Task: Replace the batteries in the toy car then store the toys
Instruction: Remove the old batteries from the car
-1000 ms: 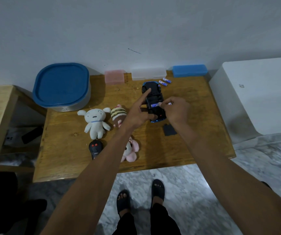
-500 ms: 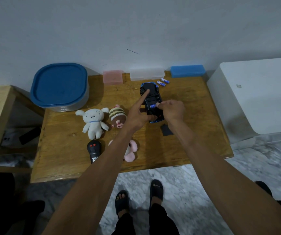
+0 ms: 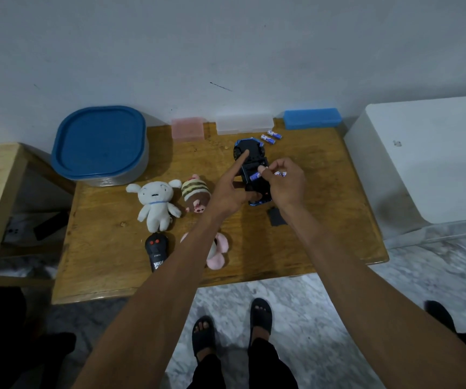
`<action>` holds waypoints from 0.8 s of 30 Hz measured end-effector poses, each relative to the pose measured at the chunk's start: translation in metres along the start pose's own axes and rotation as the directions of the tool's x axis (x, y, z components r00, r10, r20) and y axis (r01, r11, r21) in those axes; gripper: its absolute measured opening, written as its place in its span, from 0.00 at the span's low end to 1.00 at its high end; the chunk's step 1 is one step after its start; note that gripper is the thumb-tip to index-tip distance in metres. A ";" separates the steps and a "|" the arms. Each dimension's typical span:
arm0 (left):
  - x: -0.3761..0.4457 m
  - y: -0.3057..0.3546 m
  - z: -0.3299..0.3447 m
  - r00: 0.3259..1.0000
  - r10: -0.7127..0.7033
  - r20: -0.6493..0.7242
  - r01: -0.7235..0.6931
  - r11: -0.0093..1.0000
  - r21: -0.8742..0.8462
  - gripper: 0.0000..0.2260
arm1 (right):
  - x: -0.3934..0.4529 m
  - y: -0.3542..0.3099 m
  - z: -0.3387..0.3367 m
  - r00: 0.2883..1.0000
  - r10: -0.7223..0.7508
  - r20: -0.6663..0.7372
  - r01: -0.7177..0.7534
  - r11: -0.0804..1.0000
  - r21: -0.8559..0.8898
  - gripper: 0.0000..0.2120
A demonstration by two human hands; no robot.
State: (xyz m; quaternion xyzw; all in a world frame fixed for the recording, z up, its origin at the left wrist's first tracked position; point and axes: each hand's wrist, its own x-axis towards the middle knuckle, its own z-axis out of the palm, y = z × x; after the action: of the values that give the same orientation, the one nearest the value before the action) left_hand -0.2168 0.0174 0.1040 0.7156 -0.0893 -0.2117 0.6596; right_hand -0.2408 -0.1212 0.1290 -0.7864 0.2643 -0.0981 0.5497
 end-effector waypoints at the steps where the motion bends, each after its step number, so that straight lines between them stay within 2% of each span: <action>1: 0.000 0.000 0.000 1.000 0.008 0.008 -0.008 1.000 0.001 0.47 | 0.000 0.000 0.002 1.000 -0.003 0.002 0.003 1.000 0.005 0.08; 7: 0.001 -0.001 0.001 0.998 0.004 0.055 -0.004 1.000 -0.008 0.47 | 0.008 -0.015 0.000 0.999 -0.025 -0.041 0.025 1.000 0.007 0.06; 10: 0.002 0.000 0.000 0.998 -0.025 0.065 0.026 1.000 -0.012 0.48 | 0.016 -0.024 -0.007 0.998 -0.057 -0.018 0.057 0.998 0.009 0.10; 17: 0.009 -0.007 -0.007 0.985 -0.144 0.097 0.141 0.989 0.031 0.50 | 0.035 -0.012 -0.018 0.993 -0.096 0.064 0.104 0.984 -0.147 0.14; 22: 0.020 -0.025 -0.011 0.960 -0.242 0.137 0.228 0.967 0.110 0.52 | 0.037 0.003 -0.022 0.982 0.008 0.186 0.003 0.998 -0.062 0.12; 24: 0.024 -0.030 -0.013 0.950 -0.283 0.130 0.266 0.955 0.133 0.53 | 0.041 0.013 -0.023 0.976 0.034 0.213 -0.018 0.997 -0.077 0.10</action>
State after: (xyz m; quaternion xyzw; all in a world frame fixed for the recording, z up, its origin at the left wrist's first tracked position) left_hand -0.1947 0.0230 0.0703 0.7398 -0.0491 -0.3483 0.5735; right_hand -0.2209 -0.1647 0.1205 -0.8088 0.2174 0.0044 0.5464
